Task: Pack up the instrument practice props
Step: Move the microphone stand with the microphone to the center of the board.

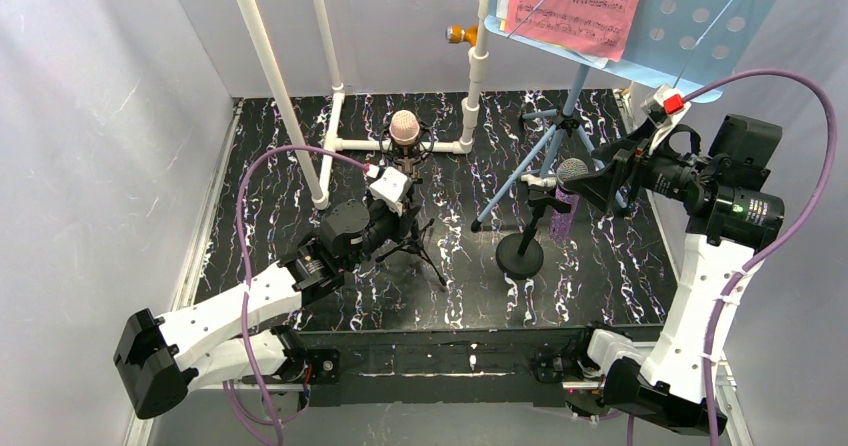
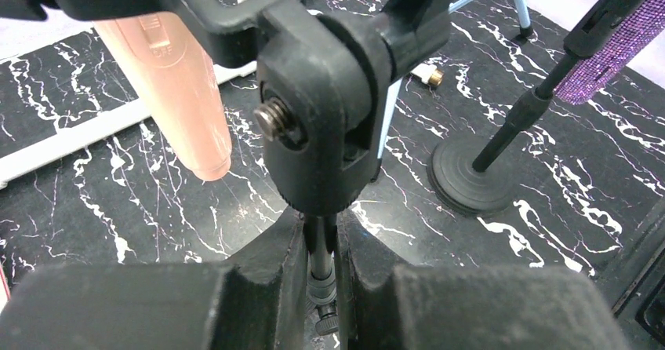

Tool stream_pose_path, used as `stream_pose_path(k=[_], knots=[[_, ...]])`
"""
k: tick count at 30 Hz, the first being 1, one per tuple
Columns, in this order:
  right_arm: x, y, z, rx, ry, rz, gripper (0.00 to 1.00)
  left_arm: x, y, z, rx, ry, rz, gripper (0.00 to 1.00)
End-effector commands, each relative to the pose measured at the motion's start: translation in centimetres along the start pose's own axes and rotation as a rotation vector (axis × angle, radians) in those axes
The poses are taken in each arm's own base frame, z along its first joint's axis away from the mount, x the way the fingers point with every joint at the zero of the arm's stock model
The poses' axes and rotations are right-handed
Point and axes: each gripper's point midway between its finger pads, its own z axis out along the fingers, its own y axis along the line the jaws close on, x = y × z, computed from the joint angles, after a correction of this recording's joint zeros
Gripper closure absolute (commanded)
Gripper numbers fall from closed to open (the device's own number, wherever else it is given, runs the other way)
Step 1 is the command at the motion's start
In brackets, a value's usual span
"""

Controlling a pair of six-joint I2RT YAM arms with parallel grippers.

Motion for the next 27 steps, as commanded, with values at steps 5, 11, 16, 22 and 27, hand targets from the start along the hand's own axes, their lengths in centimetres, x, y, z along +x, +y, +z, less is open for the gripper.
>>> stream_pose_path(k=[5,11,16,22,27], knots=[[-2.3,1.5,-0.1,-0.093,-0.063,-0.038,0.00,-4.0,1.2,-0.4,-0.087,-0.140,-0.054,1.00],[-3.3,3.6,-0.3,-0.163,-0.097,-0.082,0.00,-3.8,1.4,0.1,-0.118,-0.134,-0.119,1.00],[-3.8,3.6,-0.1,-0.180,-0.116,-0.077,0.00,-3.2,0.8,0.8,-0.122,-0.112,-0.135,1.00],[-4.0,3.9,0.0,-0.204,-0.134,-0.066,0.00,-2.2,0.6,1.5,-0.148,-0.086,-0.127,1.00],[-3.5,3.5,0.1,-0.189,-0.133,-0.054,0.00,-1.2,-0.1,1.7,-0.120,-0.065,-0.122,1.00]])
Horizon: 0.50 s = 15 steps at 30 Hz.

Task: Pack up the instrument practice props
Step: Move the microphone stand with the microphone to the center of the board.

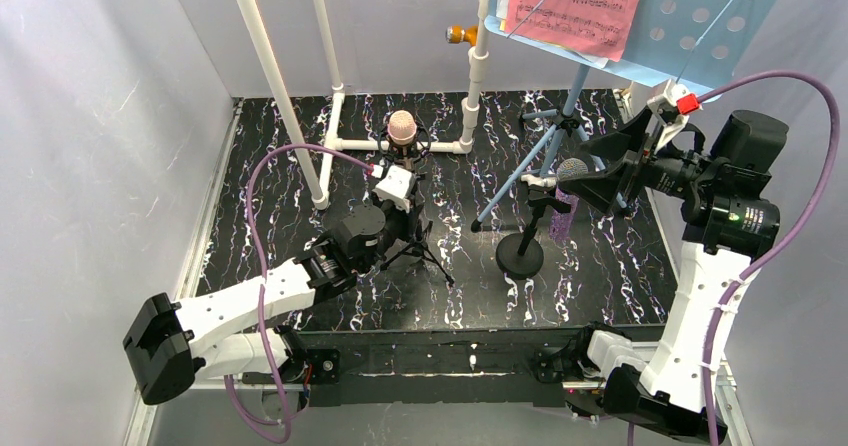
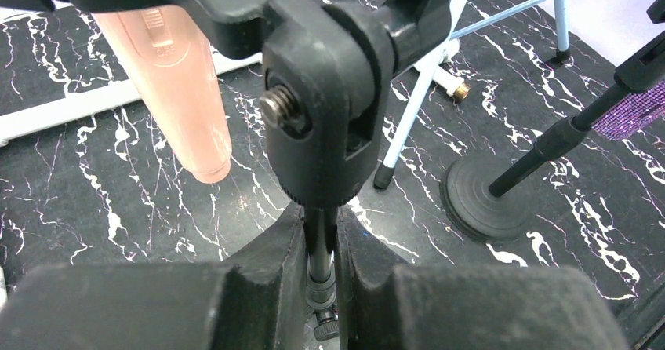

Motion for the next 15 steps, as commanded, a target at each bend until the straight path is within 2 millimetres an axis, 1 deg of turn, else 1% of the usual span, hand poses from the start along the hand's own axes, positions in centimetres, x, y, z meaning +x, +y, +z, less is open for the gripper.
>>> stream_pose_path(k=[1,4,6,10,13,15], knots=[[-0.4,0.1,0.1,-0.009,-0.015,-0.017,0.00,-2.3,-0.8,0.2,0.015,-0.071,-0.055,1.00],[0.0,-0.4,0.1,0.018,-0.007,-0.014,0.00,-1.9,-0.9,0.2,0.024,-0.070,-0.040,1.00],[0.1,-0.6,0.1,0.025,-0.004,-0.010,0.00,-2.3,-0.7,0.4,0.017,-0.089,-0.015,1.00],[-0.1,-0.6,0.1,0.034,-0.004,-0.016,0.00,-4.3,0.3,1.0,-0.061,-0.154,0.001,1.00],[-0.2,-0.7,0.0,0.041,-0.004,-0.020,0.00,-5.9,0.1,1.6,-0.102,-0.193,-0.014,1.00],[-0.2,-0.7,0.0,0.044,-0.003,-0.020,0.00,-6.4,0.0,2.1,-0.180,-0.207,-0.018,1.00]])
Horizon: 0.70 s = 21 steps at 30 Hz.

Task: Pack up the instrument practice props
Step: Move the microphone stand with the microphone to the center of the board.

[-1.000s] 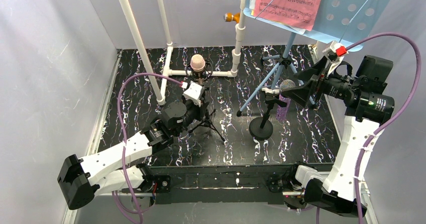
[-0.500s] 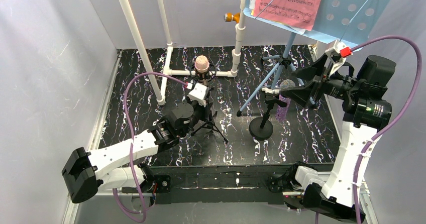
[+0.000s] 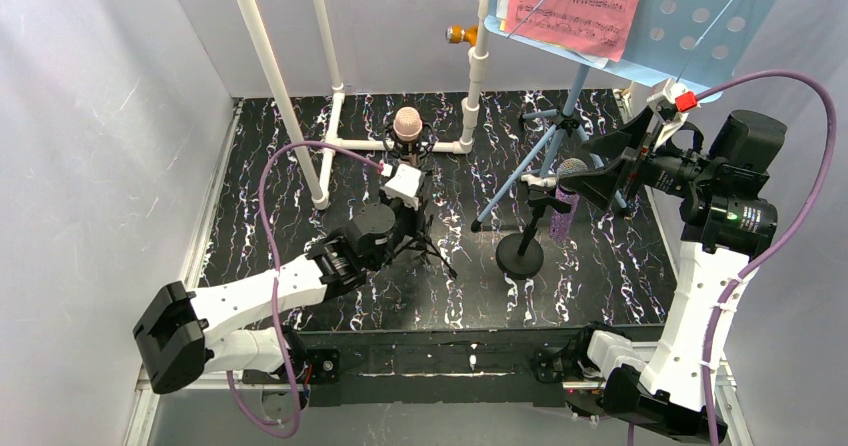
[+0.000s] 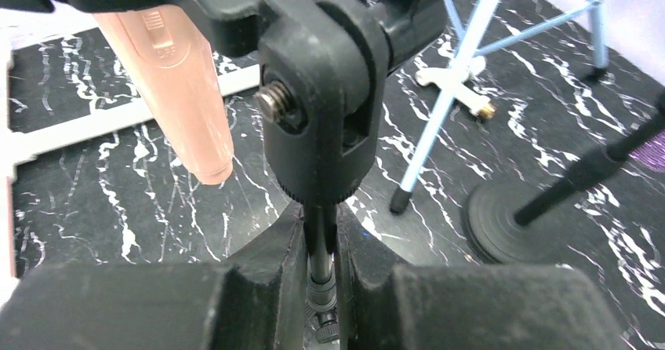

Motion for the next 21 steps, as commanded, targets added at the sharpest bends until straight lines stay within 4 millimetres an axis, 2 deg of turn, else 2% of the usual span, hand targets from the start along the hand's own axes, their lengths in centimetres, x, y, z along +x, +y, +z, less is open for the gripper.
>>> stream_pose_path(k=[1,5,8,14,21], knots=[[-0.6,0.2,0.0,0.006,-0.009,-0.037,0.00,-6.2,0.7,0.8,-0.202,-0.176,-0.057,1.00],[-0.4,0.1,0.0,0.009,-0.007,-0.034,0.00,-6.1,-0.3,1.6,-0.276,-0.207,-0.048,1.00],[-0.4,0.1,-0.1,0.012,-0.006,-0.038,0.00,-5.2,-1.0,2.4,-0.292,-0.193,-0.041,1.00],[-0.3,0.1,-0.1,0.015,0.001,-0.044,0.00,-4.0,-2.0,2.6,-0.260,-0.177,-0.061,1.00],[0.1,0.0,0.0,0.014,0.005,-0.037,0.00,-2.2,-0.8,0.8,-0.252,-0.165,-0.108,0.70]])
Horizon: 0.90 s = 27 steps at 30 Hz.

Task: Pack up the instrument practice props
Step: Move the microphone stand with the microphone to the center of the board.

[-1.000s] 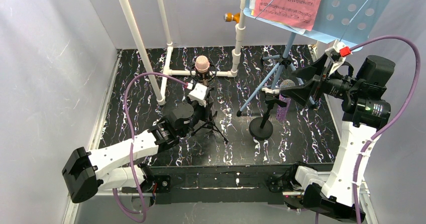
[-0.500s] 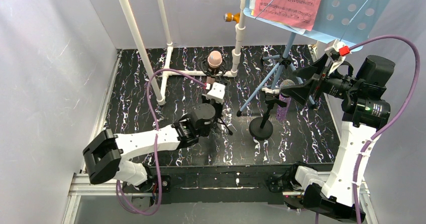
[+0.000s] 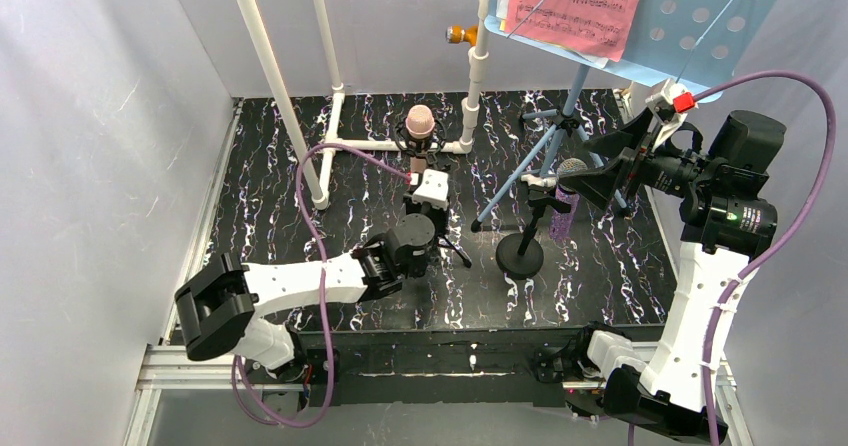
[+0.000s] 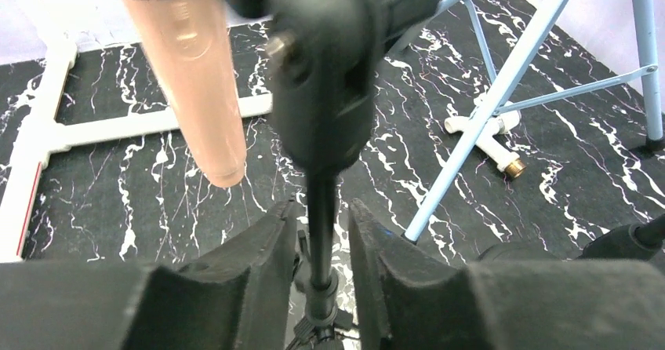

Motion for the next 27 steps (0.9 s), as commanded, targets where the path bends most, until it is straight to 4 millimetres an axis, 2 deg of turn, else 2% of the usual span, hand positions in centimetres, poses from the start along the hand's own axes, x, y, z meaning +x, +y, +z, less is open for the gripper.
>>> stream_pose_path(k=[1,6,8,11,13,15,17,20,24,27], knots=[[0.0,0.3,0.0,-0.007,-0.002,-0.018,0.00,-2.0,1.8,-1.6,-0.029,-0.061,-0.130,0.65],[0.2,0.1,0.0,-0.004,0.000,-0.013,0.00,-1.8,1.5,-2.9,0.063,-0.046,-0.138,0.45],[0.3,0.1,0.0,-0.004,0.001,-0.014,0.00,-2.2,0.9,-3.8,0.137,-0.034,-0.139,0.33],[0.4,0.3,-0.1,-0.004,0.008,-0.025,0.00,-2.8,-0.2,-6.2,0.315,-0.005,-0.096,0.13],[0.6,0.2,-0.1,-0.003,0.013,-0.026,0.00,-3.9,-0.2,-8.2,0.412,-0.004,-0.081,0.04],[0.8,0.2,0.0,-0.005,0.015,-0.022,0.00,-4.9,0.6,-9.9,0.455,0.012,-0.077,0.02],[0.8,0.1,0.0,-0.005,0.014,-0.022,0.00,-6.8,2.0,-11.3,0.457,0.032,-0.075,0.02],[0.6,0.2,0.0,-0.007,0.011,-0.027,0.00,-8.4,4.3,-12.8,0.436,0.097,-0.014,0.02],[0.4,0.1,0.0,-0.007,0.005,-0.020,0.00,-12.1,5.7,-12.7,0.423,0.146,0.008,0.02],[0.6,-0.2,0.1,0.000,0.005,-0.003,0.00,-14.2,6.2,-11.1,0.415,0.195,-0.045,0.02]])
